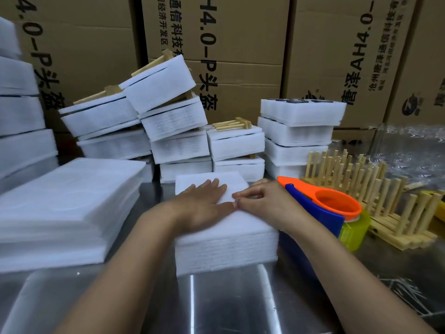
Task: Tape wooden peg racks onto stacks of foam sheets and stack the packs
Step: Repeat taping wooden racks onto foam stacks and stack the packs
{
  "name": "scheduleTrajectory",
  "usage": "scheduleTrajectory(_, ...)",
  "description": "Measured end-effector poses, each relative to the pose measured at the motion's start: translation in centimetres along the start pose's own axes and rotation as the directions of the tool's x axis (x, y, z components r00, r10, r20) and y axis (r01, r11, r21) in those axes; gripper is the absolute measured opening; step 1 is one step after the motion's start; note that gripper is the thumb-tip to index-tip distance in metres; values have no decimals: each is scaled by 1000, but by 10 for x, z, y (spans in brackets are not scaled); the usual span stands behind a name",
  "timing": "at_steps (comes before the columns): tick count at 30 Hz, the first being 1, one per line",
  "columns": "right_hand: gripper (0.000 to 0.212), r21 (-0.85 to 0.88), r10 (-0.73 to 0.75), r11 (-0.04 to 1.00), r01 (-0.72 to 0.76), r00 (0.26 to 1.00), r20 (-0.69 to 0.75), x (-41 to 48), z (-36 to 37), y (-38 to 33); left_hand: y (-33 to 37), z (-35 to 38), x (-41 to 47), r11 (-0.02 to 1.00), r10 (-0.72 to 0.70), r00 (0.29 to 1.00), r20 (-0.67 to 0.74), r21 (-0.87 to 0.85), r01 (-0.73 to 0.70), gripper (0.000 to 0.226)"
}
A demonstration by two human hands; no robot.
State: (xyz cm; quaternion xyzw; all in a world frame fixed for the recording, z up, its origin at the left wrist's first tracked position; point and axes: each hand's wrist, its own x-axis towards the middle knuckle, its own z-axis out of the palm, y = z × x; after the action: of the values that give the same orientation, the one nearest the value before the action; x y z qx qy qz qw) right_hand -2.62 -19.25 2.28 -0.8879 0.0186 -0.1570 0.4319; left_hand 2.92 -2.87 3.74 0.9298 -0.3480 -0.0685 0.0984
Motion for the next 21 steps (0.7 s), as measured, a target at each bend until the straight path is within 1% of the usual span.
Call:
scheduleTrajectory(2,8,11,-3,1000,3,1000,-2,0,1,0,0,1,0,1000,3,1000,-10,18,-3,66)
scheduleTrajectory(5,6,-8,-10,1000,10,1000,-3,0,3,0,0,2,0,999,-1,1000,-20,33,2,66)
scheduleTrajectory(11,6,-27,-32,999,32,999,-11,-1,3,0,2,1,-5,999,42,999,-12,-26,-43,60)
scheduleTrajectory(15,8,-72,-86,994,82,995,-56,-3,4,0,2,0,-7,999,33,999,4,-41,-33,64)
scheduleTrajectory(16,10,-95,-107,991,99,991,-82,-4,4,1,2,0,-7,999,35,999,4,-41,-34,66)
scheduleTrajectory(18,13,-162,-158,979,128,969,-190,-4,2,1,3,0,-7,998,38,999,2,-40,-37,67)
scheduleTrajectory(19,14,-198,-189,970,139,946,-263,-4,0,1,3,0,-7,998,37,999,0,-43,-37,67)
scheduleTrajectory(21,16,-263,-251,953,149,876,-411,-6,-10,-1,2,0,-8,998,37,999,-6,-55,-38,66)
